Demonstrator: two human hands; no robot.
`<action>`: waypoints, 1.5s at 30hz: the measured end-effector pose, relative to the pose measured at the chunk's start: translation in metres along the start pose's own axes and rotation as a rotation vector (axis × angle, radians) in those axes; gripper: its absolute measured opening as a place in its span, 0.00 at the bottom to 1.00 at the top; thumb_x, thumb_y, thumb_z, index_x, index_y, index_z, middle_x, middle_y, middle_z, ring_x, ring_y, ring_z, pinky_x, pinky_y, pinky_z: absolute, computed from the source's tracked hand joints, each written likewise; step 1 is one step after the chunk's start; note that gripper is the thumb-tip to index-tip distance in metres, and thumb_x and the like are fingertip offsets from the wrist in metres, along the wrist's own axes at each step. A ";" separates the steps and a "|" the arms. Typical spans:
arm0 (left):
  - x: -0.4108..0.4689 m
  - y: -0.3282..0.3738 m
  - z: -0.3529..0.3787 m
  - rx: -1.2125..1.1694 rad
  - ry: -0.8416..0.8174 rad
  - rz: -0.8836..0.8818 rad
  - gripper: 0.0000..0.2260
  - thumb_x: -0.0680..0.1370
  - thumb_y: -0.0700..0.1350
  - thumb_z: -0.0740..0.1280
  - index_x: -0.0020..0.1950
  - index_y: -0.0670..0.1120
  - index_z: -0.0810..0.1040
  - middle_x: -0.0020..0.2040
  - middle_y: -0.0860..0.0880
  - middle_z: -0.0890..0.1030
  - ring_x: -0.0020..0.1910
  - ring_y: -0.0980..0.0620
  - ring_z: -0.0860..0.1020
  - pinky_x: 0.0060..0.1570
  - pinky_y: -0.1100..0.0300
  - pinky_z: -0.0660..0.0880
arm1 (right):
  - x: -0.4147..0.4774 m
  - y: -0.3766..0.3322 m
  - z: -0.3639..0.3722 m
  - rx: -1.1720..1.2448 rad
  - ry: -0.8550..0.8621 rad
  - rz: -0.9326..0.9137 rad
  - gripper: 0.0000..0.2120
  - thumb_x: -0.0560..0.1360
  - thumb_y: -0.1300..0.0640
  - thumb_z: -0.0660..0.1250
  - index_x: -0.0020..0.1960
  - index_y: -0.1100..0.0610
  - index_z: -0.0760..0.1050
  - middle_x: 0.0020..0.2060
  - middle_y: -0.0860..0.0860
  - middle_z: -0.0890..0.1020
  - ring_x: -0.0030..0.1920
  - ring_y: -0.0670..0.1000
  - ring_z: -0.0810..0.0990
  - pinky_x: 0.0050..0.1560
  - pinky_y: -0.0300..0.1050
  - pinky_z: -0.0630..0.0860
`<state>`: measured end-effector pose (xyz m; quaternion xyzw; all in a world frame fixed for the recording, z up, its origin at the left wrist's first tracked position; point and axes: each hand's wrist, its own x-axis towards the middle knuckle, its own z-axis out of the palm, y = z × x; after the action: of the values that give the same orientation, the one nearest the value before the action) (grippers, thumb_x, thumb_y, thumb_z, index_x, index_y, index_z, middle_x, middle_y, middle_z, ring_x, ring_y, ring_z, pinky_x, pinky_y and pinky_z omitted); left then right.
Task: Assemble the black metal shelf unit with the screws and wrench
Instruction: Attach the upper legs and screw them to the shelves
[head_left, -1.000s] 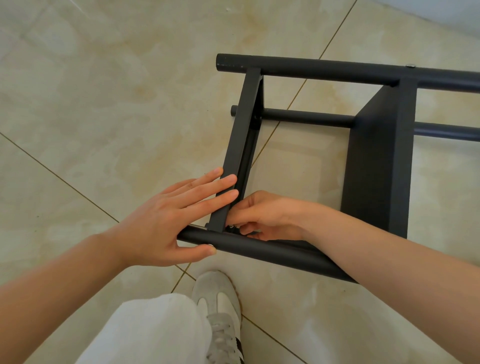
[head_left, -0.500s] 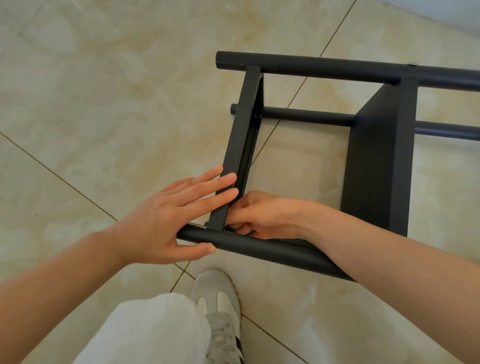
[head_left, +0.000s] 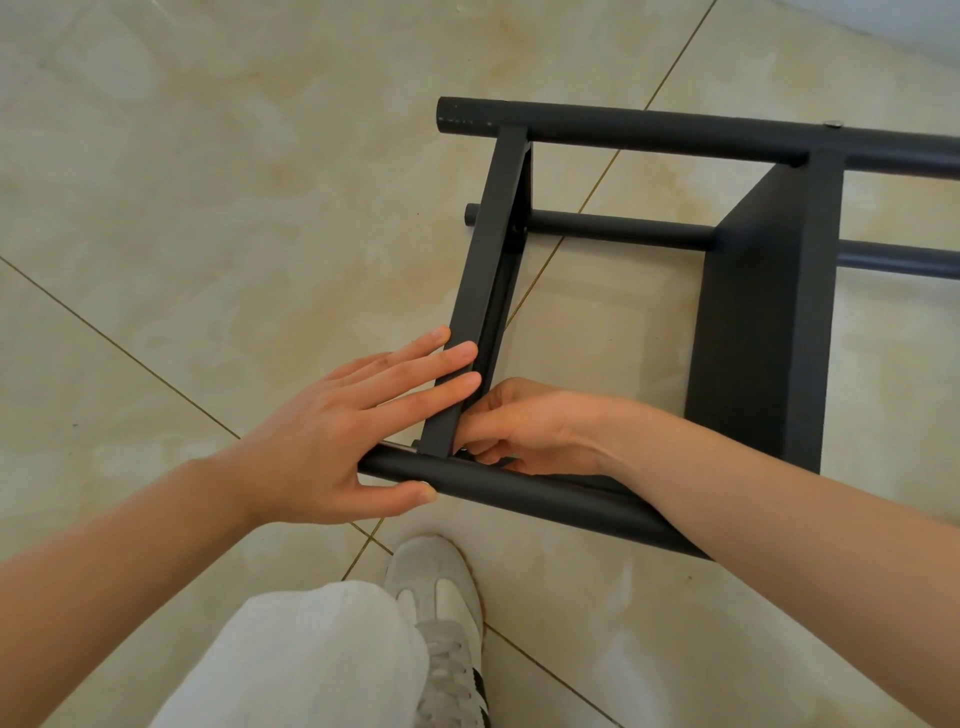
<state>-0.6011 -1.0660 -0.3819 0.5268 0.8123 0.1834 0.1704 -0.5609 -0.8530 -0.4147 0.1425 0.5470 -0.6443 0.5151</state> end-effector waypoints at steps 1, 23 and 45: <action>0.000 0.000 0.000 -0.003 0.000 -0.001 0.33 0.79 0.59 0.65 0.80 0.46 0.61 0.82 0.48 0.58 0.82 0.47 0.54 0.78 0.59 0.55 | 0.000 0.000 0.000 -0.011 0.000 0.000 0.10 0.76 0.58 0.70 0.36 0.56 0.80 0.31 0.52 0.73 0.43 0.55 0.72 0.50 0.47 0.72; 0.000 0.000 0.000 0.006 0.015 0.004 0.33 0.79 0.59 0.65 0.79 0.45 0.62 0.82 0.47 0.59 0.82 0.48 0.54 0.78 0.60 0.54 | 0.000 0.001 -0.005 0.047 -0.017 0.010 0.10 0.76 0.59 0.70 0.55 0.63 0.82 0.51 0.63 0.81 0.53 0.56 0.78 0.67 0.54 0.73; -0.023 0.030 0.017 -0.193 0.196 -0.235 0.30 0.79 0.56 0.66 0.79 0.50 0.65 0.81 0.56 0.60 0.80 0.53 0.60 0.75 0.59 0.62 | -0.044 -0.003 -0.001 -0.250 0.034 -0.142 0.10 0.80 0.52 0.66 0.60 0.50 0.79 0.54 0.44 0.84 0.54 0.44 0.83 0.57 0.38 0.78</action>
<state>-0.5609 -1.0737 -0.3803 0.3890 0.8596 0.2898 0.1607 -0.5446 -0.8299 -0.3804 0.0492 0.6402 -0.6035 0.4728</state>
